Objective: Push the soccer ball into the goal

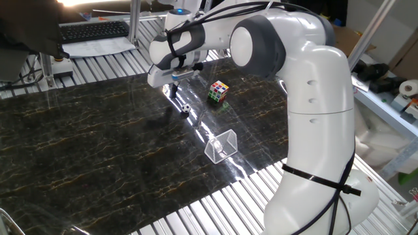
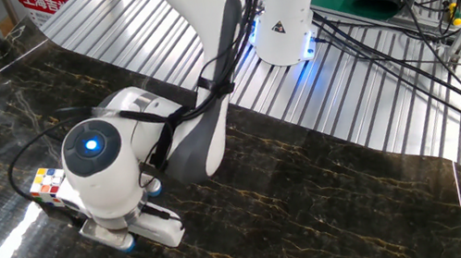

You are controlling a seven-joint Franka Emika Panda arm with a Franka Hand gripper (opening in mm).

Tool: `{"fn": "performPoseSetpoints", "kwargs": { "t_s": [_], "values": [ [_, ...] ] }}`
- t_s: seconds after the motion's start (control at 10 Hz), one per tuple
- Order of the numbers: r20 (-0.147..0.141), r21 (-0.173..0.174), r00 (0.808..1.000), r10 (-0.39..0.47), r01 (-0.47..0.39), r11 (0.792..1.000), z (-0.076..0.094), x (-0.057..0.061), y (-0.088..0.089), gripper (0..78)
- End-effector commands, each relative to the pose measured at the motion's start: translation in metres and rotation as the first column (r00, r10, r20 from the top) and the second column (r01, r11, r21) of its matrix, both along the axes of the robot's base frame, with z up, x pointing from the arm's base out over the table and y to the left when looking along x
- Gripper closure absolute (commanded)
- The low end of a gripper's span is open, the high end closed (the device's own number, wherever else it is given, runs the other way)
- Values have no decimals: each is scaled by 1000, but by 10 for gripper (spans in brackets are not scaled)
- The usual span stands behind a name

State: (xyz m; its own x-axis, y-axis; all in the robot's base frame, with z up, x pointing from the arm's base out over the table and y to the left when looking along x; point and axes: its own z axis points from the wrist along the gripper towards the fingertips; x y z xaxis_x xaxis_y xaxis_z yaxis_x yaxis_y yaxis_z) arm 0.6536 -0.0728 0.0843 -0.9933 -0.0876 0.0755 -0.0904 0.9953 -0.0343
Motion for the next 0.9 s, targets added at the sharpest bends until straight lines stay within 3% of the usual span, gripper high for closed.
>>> {"fn": "performPoseSetpoints", "kwargs": {
  "t_s": [0.1,0.4,0.7,0.9],
  "values": [
    [27,-33,1000,3,-2,999,1,1,0,776],
    [22,-41,998,66,-65,997,-4,-5,-7,776],
    [-2,-38,998,67,-67,997,-10,-15,-11,776],
    [-3,-29,998,69,-69,997,-16,-22,-16,776]
  ]
}}
